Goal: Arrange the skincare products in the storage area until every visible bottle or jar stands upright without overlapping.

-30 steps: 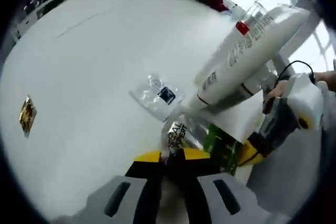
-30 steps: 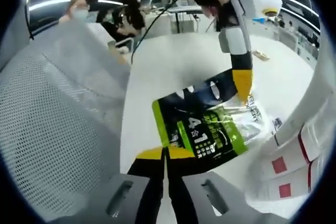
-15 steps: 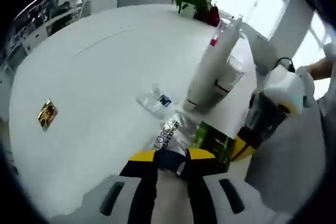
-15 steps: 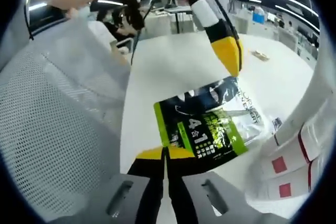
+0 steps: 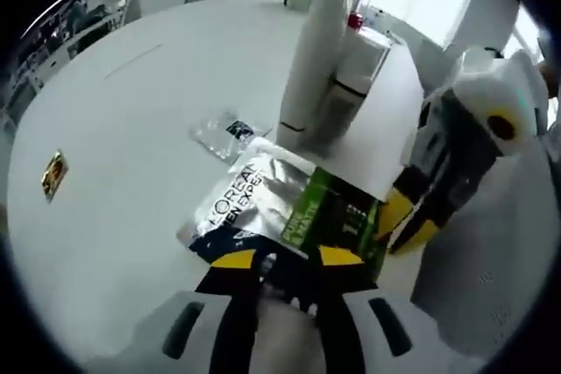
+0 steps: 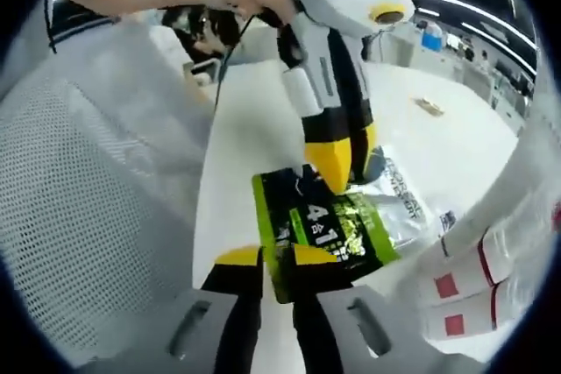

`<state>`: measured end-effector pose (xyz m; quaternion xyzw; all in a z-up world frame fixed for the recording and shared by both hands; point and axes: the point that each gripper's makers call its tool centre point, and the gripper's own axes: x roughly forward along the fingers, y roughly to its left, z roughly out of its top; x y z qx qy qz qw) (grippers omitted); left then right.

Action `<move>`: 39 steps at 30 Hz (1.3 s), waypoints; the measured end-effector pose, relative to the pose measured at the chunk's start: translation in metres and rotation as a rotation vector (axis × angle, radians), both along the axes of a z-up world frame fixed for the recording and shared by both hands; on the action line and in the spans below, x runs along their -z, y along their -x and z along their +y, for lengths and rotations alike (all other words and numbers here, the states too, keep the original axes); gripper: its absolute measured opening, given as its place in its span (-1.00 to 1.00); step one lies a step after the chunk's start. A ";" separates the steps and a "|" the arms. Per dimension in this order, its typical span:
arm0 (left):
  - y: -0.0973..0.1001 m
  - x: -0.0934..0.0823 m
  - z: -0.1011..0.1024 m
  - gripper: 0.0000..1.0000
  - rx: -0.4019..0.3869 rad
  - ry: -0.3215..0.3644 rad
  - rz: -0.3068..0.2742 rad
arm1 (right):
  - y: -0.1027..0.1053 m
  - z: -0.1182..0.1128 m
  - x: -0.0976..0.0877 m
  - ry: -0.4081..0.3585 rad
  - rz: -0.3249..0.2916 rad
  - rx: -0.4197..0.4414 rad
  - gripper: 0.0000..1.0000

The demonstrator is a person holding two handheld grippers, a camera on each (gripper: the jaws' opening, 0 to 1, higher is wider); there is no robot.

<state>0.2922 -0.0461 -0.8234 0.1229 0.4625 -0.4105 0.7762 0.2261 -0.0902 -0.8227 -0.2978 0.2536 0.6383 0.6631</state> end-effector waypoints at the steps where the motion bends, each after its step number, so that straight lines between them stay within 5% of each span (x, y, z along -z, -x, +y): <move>1: 0.000 0.000 0.000 -0.63 0.000 0.000 -0.002 | -0.004 -0.001 -0.001 -0.006 -0.020 0.005 -0.68; 8: -0.005 0.002 0.006 -0.70 -0.004 -0.005 -0.003 | -0.008 -0.008 0.001 0.002 -0.037 0.012 -0.54; 26: -0.012 0.001 0.005 -0.81 -0.053 0.023 -0.007 | -0.006 -0.009 0.009 0.000 0.045 0.031 -0.76; 39: -0.036 0.003 0.008 -0.84 -0.093 0.040 -0.009 | -0.018 -0.010 0.008 0.002 0.045 0.047 -0.98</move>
